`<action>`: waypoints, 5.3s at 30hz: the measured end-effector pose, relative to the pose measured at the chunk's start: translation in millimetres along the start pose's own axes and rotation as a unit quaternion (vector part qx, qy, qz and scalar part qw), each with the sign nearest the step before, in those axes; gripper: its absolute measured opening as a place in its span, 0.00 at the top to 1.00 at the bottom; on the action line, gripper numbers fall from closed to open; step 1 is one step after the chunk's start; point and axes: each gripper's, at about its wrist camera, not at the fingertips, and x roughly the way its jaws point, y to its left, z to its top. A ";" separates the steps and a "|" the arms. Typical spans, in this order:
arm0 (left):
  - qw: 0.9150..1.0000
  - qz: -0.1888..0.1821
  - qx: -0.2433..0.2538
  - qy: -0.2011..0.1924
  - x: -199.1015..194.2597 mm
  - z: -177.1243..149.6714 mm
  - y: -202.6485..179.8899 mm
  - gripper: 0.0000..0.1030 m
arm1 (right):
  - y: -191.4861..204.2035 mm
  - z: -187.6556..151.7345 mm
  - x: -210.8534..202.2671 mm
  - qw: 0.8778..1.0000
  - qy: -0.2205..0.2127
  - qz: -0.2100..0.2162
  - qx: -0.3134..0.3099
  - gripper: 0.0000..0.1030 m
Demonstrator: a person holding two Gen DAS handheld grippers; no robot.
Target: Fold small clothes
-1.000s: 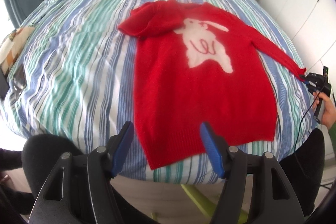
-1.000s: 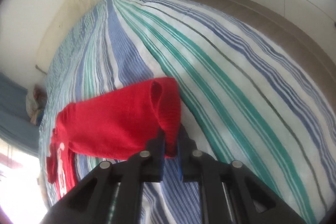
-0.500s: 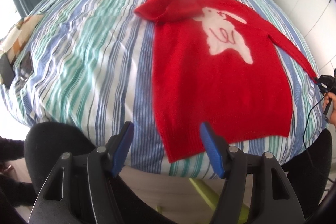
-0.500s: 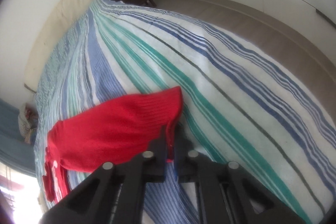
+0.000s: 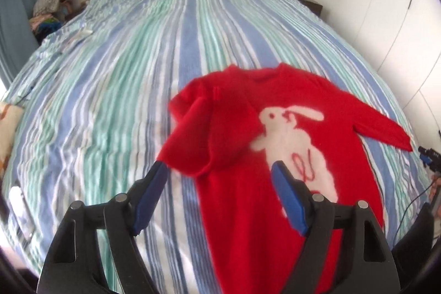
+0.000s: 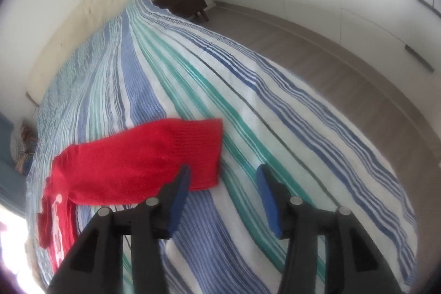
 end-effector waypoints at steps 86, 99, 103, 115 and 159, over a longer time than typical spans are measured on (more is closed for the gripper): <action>0.993 0.024 0.074 0.094 213.1 135.0 45.7 0.17 | 450.5 41.5 189.7 0.866 0.170 0.178 -0.435 0.29; 0.987 0.131 0.097 -0.002 216.7 103.2 31.7 0.97 | 489.3 -21.2 179.6 0.818 0.014 0.086 -0.568 0.97; 0.979 0.174 0.103 0.001 221.6 100.4 20.2 0.84 | 492.2 -53.4 240.9 0.805 0.084 0.009 -0.588 0.96; 0.995 0.014 -0.033 0.091 45.6 -63.8 46.9 0.17 | 384.9 -38.9 91.2 0.812 0.109 0.094 -0.565 0.43; 0.983 0.065 -0.129 0.118 -53.2 -226.5 -11.1 0.28 | 174.4 -269.8 -26.0 0.912 0.291 0.144 -0.249 0.68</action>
